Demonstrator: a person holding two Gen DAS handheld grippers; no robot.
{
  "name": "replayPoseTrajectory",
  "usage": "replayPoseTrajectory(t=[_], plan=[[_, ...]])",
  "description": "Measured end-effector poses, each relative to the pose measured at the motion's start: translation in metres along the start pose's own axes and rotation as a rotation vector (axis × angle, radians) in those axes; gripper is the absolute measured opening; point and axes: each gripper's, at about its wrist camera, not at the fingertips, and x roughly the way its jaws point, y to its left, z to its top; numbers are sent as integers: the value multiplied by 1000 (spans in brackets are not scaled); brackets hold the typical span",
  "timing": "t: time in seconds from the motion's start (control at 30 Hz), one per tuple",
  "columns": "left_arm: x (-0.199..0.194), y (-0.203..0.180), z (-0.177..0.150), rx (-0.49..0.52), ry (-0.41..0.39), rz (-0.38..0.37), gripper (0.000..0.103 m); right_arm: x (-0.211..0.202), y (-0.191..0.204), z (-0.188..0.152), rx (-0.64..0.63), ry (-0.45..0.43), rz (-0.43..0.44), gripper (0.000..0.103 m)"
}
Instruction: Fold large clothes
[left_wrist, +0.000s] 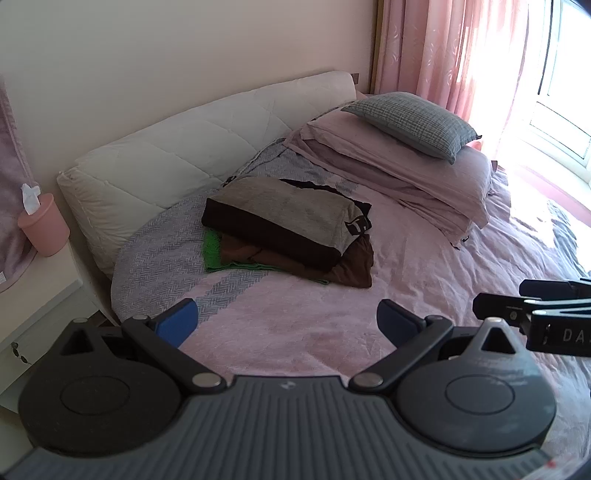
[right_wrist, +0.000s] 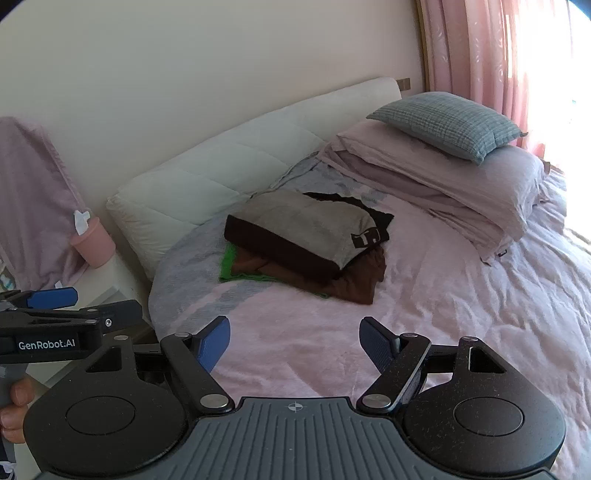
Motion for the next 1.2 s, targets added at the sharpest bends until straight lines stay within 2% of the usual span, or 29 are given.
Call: replayPoseTrajectory(t=[1.2], plan=[[20,20,17,49,13,-59,102,12,16,4,34,1,-62,74]])
